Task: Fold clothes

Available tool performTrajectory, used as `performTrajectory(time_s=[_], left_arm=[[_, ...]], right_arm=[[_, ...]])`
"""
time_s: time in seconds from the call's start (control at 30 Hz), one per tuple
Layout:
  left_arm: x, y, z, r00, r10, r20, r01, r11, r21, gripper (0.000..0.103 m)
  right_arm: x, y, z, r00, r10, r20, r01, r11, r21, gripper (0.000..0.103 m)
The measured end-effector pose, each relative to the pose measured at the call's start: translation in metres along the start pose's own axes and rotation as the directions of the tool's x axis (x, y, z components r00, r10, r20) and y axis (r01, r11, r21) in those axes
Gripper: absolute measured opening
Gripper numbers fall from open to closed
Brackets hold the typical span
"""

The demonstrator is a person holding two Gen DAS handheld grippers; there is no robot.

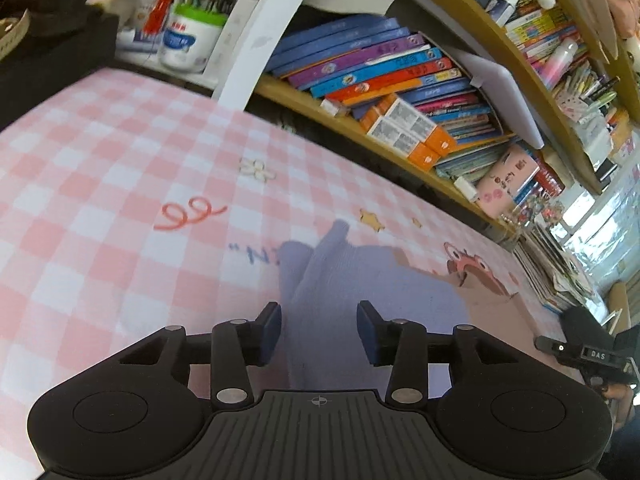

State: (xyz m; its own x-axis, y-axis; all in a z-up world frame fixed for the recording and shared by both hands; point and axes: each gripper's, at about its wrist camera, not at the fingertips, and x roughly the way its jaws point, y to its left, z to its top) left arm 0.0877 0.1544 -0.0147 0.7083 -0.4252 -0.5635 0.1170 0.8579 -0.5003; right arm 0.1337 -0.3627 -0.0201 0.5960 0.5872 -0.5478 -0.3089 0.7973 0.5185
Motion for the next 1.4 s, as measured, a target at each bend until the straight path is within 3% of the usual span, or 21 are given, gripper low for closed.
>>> performTrajectory(time_s=[0.13, 0.17, 0.23, 0.3, 0.33, 0.8, 1.1, 1.27, 1.37, 1.4], left_arm=[[0.001, 0.005, -0.005, 1.0, -0.021, 0.003, 0.021, 0.999, -0.04, 0.04], [0.002, 0.006, -0.006, 0.999, -0.035, 0.001, 0.035, 0.998, -0.051, 0.039], [0.005, 0.007, -0.006, 0.998, -0.062, -0.006, 0.062, 0.996, -0.065, 0.036], [0.008, 0.007, -0.005, 0.999, -0.046, -0.01, 0.045, 0.997, -0.061, 0.022], [0.01, 0.009, -0.003, 0.999, -0.048, -0.011, 0.047, 0.997, -0.067, 0.02], [0.042, 0.046, 0.053, 1.0, -0.002, 0.025, 0.004, 0.995, -0.1, 0.018], [0.022, 0.058, 0.058, 0.996, 0.069, 0.06, -0.064, 0.994, -0.091, 0.019], [-0.005, 0.056, 0.056, 0.983, 0.145, 0.113, -0.14, 0.989, -0.057, 0.028], [-0.045, 0.036, 0.047, 0.955, 0.198, 0.221, -0.203, 0.979, 0.003, 0.047], [-0.057, 0.032, 0.044, 0.948, 0.204, 0.245, -0.213, 0.977, 0.008, 0.062]], right_arm=[[-0.002, -0.002, -0.005, 1.0, 0.02, -0.008, -0.019, 0.999, 0.045, 0.035], [-0.001, -0.002, -0.006, 1.0, 0.027, -0.014, -0.027, 0.998, 0.053, 0.028], [0.001, 0.0, -0.007, 0.999, 0.03, -0.024, -0.028, 0.998, 0.059, 0.026], [0.002, 0.004, -0.006, 0.999, 0.025, -0.022, -0.024, 0.998, 0.052, 0.02], [0.003, 0.005, -0.004, 0.999, 0.026, -0.021, -0.025, 0.998, 0.053, 0.018], [0.063, 0.034, 0.024, 1.0, 0.012, -0.014, -0.011, 0.999, 0.05, 0.017], [0.082, 0.054, 0.027, 0.999, 0.033, -0.033, -0.033, 0.999, -0.015, 0.017], [0.076, 0.062, 0.028, 1.0, 0.004, -0.016, -0.006, 0.992, -0.127, 0.034], [0.061, 0.067, 0.029, 0.999, -0.007, 0.036, 0.015, 0.974, -0.225, 0.039], [0.056, 0.069, 0.029, 0.999, -0.009, 0.053, 0.022, 0.965, -0.261, 0.04]])
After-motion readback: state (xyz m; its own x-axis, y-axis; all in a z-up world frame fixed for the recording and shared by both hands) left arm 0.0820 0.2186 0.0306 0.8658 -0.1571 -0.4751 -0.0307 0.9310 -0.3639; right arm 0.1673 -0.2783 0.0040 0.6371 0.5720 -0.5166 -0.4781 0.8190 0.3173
